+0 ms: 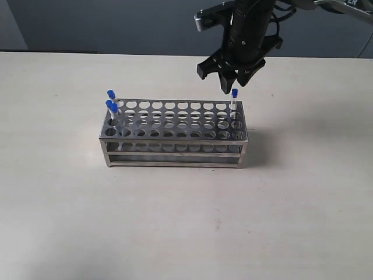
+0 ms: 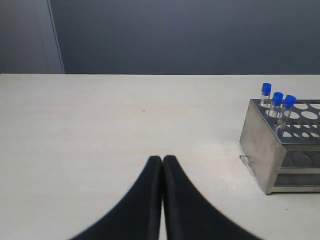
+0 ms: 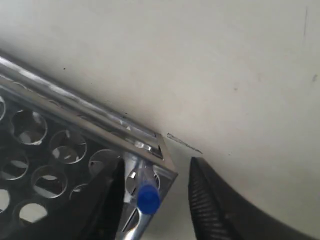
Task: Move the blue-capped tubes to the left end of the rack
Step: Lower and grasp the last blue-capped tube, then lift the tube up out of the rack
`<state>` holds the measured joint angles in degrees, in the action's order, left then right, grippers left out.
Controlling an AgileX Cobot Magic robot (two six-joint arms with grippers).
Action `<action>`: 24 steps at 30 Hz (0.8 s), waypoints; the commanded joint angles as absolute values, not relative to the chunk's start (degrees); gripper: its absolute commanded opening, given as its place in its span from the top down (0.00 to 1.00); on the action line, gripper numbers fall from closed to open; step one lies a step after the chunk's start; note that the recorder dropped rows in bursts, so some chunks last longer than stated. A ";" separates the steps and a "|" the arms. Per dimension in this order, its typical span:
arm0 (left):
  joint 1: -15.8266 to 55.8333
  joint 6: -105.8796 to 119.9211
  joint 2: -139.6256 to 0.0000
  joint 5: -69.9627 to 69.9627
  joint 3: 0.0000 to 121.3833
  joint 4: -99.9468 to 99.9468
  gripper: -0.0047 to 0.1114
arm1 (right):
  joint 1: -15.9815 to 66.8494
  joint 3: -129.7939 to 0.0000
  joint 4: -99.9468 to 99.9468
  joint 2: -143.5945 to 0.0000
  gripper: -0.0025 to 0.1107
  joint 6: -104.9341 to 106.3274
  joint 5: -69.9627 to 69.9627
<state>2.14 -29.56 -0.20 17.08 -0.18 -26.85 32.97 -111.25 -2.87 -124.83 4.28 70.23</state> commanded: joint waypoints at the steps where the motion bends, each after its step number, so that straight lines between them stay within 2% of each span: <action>1: 2.50 -29.59 0.00 16.70 0.00 -26.85 0.95 | 32.70 -110.92 -2.69 -126.58 0.62 4.54 69.96; 4: 2.50 -29.59 0.00 16.70 0.00 -26.85 0.95 | 32.70 -110.92 -2.69 -127.59 0.63 4.54 69.96; 6: 2.50 -29.59 0.00 16.70 0.00 -26.85 0.95 | 32.70 -110.92 -2.69 -128.21 0.68 4.54 69.96; 10: 2.50 -29.59 0.00 16.70 0.00 -26.85 0.95 | 32.70 -110.92 -2.69 -128.61 0.97 4.54 69.96; 24: 2.50 -29.59 0.00 16.70 0.00 -26.85 0.95 | 32.81 -111.02 -2.19 -119.22 0.97 4.54 69.96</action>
